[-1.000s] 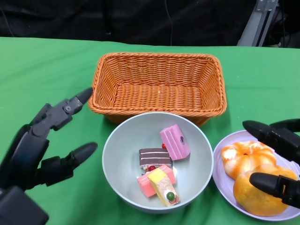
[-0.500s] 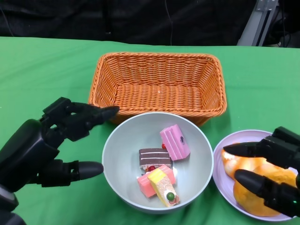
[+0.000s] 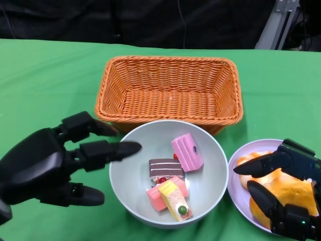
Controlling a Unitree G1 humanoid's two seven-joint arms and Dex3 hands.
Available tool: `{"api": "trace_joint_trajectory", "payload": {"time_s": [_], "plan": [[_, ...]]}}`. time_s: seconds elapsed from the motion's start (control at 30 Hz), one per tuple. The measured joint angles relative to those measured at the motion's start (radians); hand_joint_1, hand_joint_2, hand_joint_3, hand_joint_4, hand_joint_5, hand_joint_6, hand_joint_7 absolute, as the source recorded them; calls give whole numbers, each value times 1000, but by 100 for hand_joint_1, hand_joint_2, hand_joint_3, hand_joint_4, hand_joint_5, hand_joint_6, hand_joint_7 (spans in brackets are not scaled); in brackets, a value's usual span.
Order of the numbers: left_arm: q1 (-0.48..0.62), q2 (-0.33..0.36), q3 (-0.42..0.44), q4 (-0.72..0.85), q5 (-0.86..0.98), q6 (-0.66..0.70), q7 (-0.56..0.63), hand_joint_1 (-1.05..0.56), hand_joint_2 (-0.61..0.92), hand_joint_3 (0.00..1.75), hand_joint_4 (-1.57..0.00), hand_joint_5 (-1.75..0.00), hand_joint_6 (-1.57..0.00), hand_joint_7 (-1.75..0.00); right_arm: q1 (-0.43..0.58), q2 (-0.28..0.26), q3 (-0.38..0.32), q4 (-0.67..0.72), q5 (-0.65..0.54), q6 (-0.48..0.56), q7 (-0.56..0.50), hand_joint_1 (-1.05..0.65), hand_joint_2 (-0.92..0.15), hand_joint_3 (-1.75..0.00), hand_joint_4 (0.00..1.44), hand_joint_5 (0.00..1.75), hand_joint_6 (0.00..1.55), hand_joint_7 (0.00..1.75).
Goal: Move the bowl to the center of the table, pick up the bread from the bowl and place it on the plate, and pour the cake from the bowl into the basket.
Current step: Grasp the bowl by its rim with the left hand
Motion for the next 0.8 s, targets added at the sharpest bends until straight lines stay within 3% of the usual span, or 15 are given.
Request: {"api": "trace_joint_trajectory", "payload": {"time_s": [0.43,0.7,0.8], "plan": [[-46,7,10,75,148,-120,108,-38,82,8,-8,-79,-44,-3,13,29,-1,-9,-7,5,2,-19,-50,-95,71,136,78,98],[-78,3,12,80,386,-184,262,-38,80,4,-10,-80,-45,-3,17,30,-1,-14,-4,15,20,-18,-49,-94,69,136,76,97],[-110,2,-16,91,522,-181,375,-43,79,2,-12,-81,-47,-4,18,32,0,-13,-7,14,20,-20,-50,-94,69,135,76,97]]}}
